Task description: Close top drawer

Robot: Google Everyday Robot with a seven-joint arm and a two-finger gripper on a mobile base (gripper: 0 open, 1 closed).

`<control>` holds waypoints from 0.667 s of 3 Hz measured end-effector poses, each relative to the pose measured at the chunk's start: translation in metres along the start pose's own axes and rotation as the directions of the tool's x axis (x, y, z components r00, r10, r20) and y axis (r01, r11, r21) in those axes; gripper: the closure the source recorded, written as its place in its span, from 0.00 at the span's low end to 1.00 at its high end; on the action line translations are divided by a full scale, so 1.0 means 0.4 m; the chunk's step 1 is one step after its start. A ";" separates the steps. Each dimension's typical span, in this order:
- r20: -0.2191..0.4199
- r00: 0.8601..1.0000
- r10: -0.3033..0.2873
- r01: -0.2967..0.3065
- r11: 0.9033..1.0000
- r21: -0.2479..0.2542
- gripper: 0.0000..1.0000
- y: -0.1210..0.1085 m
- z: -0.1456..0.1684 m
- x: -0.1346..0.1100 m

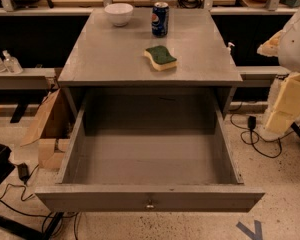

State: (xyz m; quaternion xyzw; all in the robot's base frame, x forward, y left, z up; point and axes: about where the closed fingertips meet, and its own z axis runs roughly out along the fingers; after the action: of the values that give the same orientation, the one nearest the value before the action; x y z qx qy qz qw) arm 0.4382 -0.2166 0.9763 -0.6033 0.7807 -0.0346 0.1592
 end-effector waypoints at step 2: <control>-0.034 0.998 0.058 -0.059 0.998 -0.017 0.25 0.064 0.075 0.075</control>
Offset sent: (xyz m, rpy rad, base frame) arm -0.0583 -0.0478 -0.1130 -0.0251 0.1082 -0.1601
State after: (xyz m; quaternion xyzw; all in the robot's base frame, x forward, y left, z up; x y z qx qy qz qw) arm 0.4165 -0.2343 0.9354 -0.5808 0.8009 -0.0328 0.1418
